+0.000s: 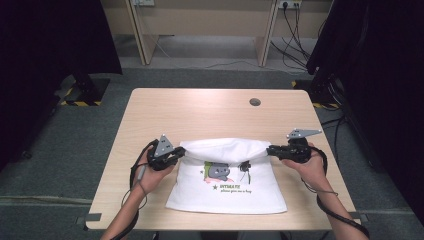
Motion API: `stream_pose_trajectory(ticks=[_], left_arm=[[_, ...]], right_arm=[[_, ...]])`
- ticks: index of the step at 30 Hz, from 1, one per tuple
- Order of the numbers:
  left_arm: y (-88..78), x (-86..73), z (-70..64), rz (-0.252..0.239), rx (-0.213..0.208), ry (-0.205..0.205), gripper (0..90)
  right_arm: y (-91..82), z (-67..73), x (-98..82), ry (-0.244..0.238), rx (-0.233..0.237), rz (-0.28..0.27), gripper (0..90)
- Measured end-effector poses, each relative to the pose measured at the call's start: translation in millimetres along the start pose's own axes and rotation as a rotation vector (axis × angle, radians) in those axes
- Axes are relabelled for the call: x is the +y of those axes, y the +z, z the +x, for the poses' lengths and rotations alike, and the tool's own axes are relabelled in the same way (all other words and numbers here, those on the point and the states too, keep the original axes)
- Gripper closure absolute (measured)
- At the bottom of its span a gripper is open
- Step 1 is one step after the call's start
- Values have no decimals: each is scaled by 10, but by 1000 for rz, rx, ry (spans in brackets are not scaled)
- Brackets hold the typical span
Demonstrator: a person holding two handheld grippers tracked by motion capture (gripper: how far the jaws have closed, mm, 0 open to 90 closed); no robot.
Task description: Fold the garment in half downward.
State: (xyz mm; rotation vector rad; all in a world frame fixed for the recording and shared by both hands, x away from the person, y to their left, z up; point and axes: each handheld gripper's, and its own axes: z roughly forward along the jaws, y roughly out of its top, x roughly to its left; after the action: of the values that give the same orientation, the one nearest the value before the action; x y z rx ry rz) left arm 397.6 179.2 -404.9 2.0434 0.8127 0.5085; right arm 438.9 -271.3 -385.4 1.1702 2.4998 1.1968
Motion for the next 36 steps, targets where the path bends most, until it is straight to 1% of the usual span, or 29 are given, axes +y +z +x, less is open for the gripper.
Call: stream_pose_trajectory(ticks=[5, 18, 25, 36], left_arm=[[-40, -2, -42, -3, -5, 18, 800], [-120, -66, -111, 6, -12, 44, 800], [-155, -102, -154, 0, -17, 48, 801], [-206, -138, -210, 3, -21, 70, 801]], right_arm=[[-29, 33, -1, -16, 2, -1, 773], [-62, 104, -48, -50, 17, 20, 773], [-78, 155, -78, -70, 28, 29, 773], [-113, 186, -119, -81, 35, 37, 773]])
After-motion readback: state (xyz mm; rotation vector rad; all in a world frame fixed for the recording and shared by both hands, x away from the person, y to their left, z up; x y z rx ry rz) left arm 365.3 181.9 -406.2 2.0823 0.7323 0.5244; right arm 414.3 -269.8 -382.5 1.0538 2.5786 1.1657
